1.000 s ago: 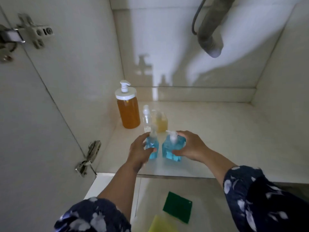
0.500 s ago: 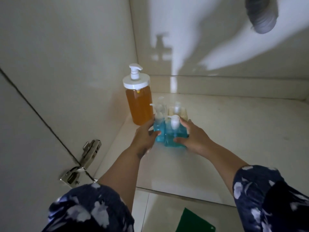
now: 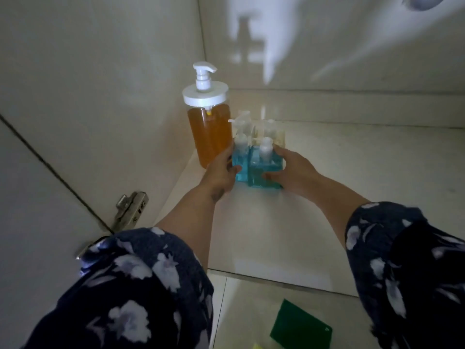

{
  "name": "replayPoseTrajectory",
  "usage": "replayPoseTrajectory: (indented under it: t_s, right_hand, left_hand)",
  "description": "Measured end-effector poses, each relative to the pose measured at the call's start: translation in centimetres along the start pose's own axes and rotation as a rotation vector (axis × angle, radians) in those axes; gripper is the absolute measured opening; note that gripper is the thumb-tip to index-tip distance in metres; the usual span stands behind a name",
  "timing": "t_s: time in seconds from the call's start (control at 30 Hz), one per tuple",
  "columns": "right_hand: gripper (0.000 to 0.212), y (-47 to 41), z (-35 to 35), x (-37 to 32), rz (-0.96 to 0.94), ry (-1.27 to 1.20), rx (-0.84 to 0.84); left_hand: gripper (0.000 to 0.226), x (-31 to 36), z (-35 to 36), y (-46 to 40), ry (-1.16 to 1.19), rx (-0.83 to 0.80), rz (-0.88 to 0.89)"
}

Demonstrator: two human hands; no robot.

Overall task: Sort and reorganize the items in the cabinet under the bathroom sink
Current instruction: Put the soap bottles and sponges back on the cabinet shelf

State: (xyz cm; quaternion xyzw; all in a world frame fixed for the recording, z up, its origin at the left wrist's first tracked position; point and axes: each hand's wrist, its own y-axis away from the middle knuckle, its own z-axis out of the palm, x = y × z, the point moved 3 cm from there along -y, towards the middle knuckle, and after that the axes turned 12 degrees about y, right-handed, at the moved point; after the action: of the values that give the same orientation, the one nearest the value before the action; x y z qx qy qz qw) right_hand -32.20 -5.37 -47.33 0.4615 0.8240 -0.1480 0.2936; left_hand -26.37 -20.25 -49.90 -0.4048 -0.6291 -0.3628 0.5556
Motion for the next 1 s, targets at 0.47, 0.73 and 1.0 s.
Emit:
replayPoseTrajectory:
  t_s: [0.47, 0.73, 1.0]
  right_hand:
    - [0.071, 11.2, -1.5, -1.4, 0.123, 0.532, -0.317]
    - [0.063, 20.6, 1.8, -2.1, 0.194, 0.551, -0.421]
    - [0.053, 26.2, 5.6, 2.3, 0.201, 0.59, -0.523]
  left_hand:
    - [0.054, 2.0, -1.7, 11.6, -0.573, -0.18, -0.144]
    - [0.039, 0.7, -1.4, 23.5, -0.522, -0.257, -0.111]
    - [0.04, -3.0, 3.5, 28.4, -0.422, -0.299, -0.213]
